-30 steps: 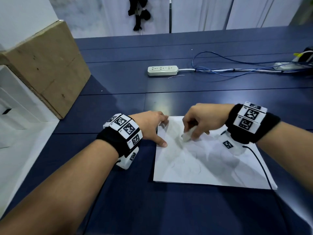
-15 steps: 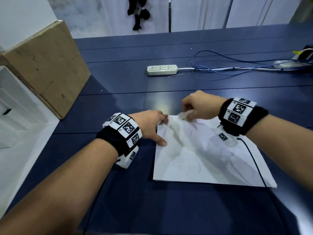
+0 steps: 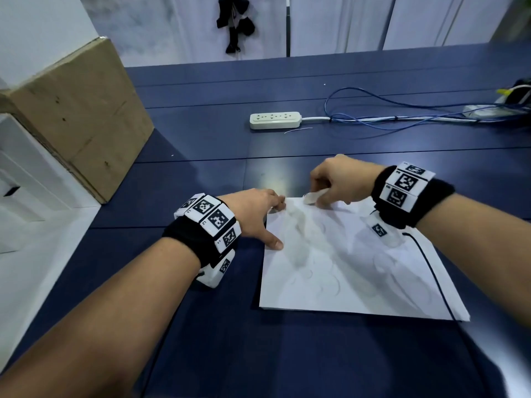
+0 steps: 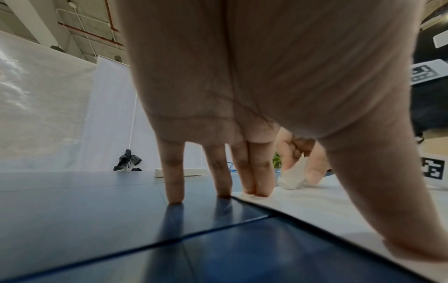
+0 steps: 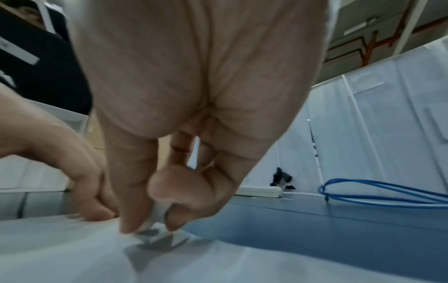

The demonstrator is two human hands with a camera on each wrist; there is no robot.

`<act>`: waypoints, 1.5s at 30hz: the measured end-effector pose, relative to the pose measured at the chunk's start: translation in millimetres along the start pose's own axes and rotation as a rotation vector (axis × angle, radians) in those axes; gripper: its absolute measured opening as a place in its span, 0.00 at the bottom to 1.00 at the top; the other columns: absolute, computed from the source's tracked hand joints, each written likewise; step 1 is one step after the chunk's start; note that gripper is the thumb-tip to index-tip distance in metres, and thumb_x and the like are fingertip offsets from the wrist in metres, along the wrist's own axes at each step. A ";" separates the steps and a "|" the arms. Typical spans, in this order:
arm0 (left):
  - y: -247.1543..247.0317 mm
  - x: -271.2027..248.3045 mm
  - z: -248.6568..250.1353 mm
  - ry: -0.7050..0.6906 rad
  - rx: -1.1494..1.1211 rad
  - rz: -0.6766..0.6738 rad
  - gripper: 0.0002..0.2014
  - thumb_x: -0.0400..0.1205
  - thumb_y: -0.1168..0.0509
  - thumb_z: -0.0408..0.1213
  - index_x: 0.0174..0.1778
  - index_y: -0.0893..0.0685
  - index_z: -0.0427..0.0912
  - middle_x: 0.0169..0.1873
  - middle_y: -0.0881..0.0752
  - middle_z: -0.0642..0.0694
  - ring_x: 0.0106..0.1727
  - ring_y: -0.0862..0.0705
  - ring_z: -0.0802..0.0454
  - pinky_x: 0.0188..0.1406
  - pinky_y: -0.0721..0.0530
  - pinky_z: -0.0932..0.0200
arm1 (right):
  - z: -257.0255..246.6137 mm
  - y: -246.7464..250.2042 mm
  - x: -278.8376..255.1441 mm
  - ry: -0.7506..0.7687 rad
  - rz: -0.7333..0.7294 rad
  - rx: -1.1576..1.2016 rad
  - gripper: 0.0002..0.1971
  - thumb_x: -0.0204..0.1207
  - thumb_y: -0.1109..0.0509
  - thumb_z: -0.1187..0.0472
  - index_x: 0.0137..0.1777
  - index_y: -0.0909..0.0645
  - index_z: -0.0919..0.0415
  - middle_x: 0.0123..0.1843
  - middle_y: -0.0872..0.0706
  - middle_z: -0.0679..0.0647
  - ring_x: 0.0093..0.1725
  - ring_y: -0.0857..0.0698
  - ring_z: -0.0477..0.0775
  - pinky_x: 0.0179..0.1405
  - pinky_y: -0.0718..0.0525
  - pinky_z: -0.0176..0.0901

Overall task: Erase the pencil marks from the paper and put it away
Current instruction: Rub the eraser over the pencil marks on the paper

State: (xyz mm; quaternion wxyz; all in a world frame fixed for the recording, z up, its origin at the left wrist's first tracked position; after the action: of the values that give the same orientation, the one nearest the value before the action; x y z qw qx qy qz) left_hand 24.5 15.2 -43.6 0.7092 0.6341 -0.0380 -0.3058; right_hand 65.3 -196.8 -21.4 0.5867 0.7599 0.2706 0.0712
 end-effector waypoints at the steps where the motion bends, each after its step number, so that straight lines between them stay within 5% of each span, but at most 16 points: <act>1: 0.1 0.0 -0.3 0.002 -0.002 0.002 0.45 0.68 0.23 0.61 0.77 0.29 0.45 0.72 0.27 0.55 0.70 0.25 0.53 0.64 0.31 0.64 | -1.8 -2.3 -5.2 0.021 -0.032 0.005 0.09 0.67 0.20 0.58 0.38 0.19 0.48 0.35 0.15 0.48 0.23 0.19 0.42 0.25 0.14 0.43; 5: -0.6 0.6 -1.3 -0.001 0.001 -0.003 0.46 0.67 0.22 0.61 0.78 0.30 0.46 0.74 0.29 0.56 0.73 0.27 0.54 0.73 0.29 0.57 | -19.2 -19.9 -34.6 0.131 -0.364 0.102 0.08 0.64 0.18 0.60 0.37 0.15 0.49 0.37 0.09 0.50 0.27 0.13 0.54 0.26 0.15 0.42; 9: 0.6 0.4 0.5 -0.002 0.013 -0.010 0.45 0.68 0.22 0.60 0.77 0.30 0.46 0.72 0.28 0.55 0.71 0.26 0.53 0.68 0.29 0.60 | -11.9 -10.3 -15.6 0.077 -0.141 0.006 0.08 0.67 0.19 0.58 0.45 0.13 0.51 0.34 0.14 0.46 0.27 0.16 0.46 0.31 0.16 0.44; 13: 0.8 0.6 -0.4 -0.003 0.004 -0.010 0.44 0.68 0.23 0.61 0.77 0.30 0.46 0.72 0.28 0.54 0.71 0.26 0.52 0.65 0.31 0.63 | 0.6 -3.6 0.1 -0.024 0.060 -0.086 0.09 0.68 0.21 0.57 0.43 0.18 0.50 0.38 0.18 0.47 0.43 0.18 0.54 0.39 0.26 0.41; 16: -0.3 0.9 -2.1 -0.005 -0.009 -0.006 0.46 0.68 0.22 0.60 0.79 0.31 0.46 0.72 0.28 0.54 0.71 0.26 0.53 0.67 0.31 0.63 | -6.9 -10.3 -19.0 0.068 -0.129 0.009 0.08 0.66 0.19 0.58 0.41 0.16 0.51 0.33 0.14 0.47 0.29 0.17 0.45 0.31 0.19 0.42; 19: -1.2 0.4 -2.4 -0.001 -0.011 -0.009 0.46 0.68 0.23 0.60 0.79 0.32 0.46 0.71 0.28 0.55 0.70 0.26 0.53 0.68 0.30 0.61 | -14.6 -12.7 -29.8 0.121 -0.311 0.081 0.07 0.66 0.19 0.59 0.42 0.13 0.52 0.34 0.09 0.49 0.26 0.14 0.54 0.27 0.15 0.41; 25: -0.9 0.7 -2.3 -0.005 -0.005 -0.009 0.45 0.68 0.23 0.62 0.78 0.30 0.46 0.71 0.28 0.55 0.71 0.26 0.53 0.67 0.31 0.62 | -0.3 2.2 1.9 -0.037 0.024 -0.033 0.07 0.69 0.22 0.58 0.43 0.18 0.52 0.38 0.15 0.49 0.27 0.17 0.47 0.27 0.16 0.42; 28: -1.5 1.4 -3.4 -0.001 -0.013 -0.003 0.44 0.67 0.23 0.61 0.77 0.29 0.47 0.70 0.28 0.56 0.70 0.26 0.54 0.63 0.32 0.65 | -4.6 -6.6 -13.5 0.060 -0.107 0.015 0.08 0.67 0.19 0.60 0.41 0.17 0.51 0.33 0.15 0.47 0.23 0.19 0.41 0.27 0.15 0.41; 31: -1.4 1.6 -3.3 -0.001 -0.013 -0.004 0.48 0.67 0.22 0.61 0.80 0.32 0.46 0.72 0.28 0.56 0.71 0.26 0.54 0.69 0.29 0.61 | -16.4 -16.6 -32.1 0.141 -0.353 0.105 0.08 0.66 0.18 0.61 0.40 0.14 0.50 0.36 0.09 0.50 0.27 0.15 0.52 0.27 0.14 0.42; 39: 0.8 1.3 0.1 -0.002 0.005 -0.013 0.44 0.67 0.22 0.61 0.76 0.28 0.47 0.71 0.28 0.55 0.71 0.26 0.53 0.66 0.31 0.62 | 0.1 -5.5 -3.0 0.015 -0.021 -0.014 0.07 0.69 0.22 0.58 0.45 0.15 0.50 0.40 0.12 0.50 0.32 0.15 0.50 0.34 0.10 0.50; 45: 0.9 1.6 0.2 -0.003 0.002 -0.005 0.47 0.67 0.22 0.60 0.79 0.31 0.44 0.72 0.27 0.54 0.71 0.26 0.53 0.69 0.30 0.60 | -10.0 -15.6 -29.6 0.125 -0.332 0.111 0.08 0.66 0.19 0.61 0.43 0.12 0.51 0.35 0.09 0.48 0.30 0.13 0.59 0.26 0.17 0.37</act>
State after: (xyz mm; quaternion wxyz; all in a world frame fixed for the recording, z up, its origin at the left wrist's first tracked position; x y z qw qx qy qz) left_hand 26.1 14.2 -43.3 0.7078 0.6345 -0.0378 -0.3082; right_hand 31.0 -200.3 -26.7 0.5297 0.7300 0.4319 0.0054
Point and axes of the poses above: each hand's wrist, its own x-axis towards the middle knuckle, its own y-axis out of the back of the hand, z = x × y, the point moved 1 cm from there along x, towards the middle knuckle
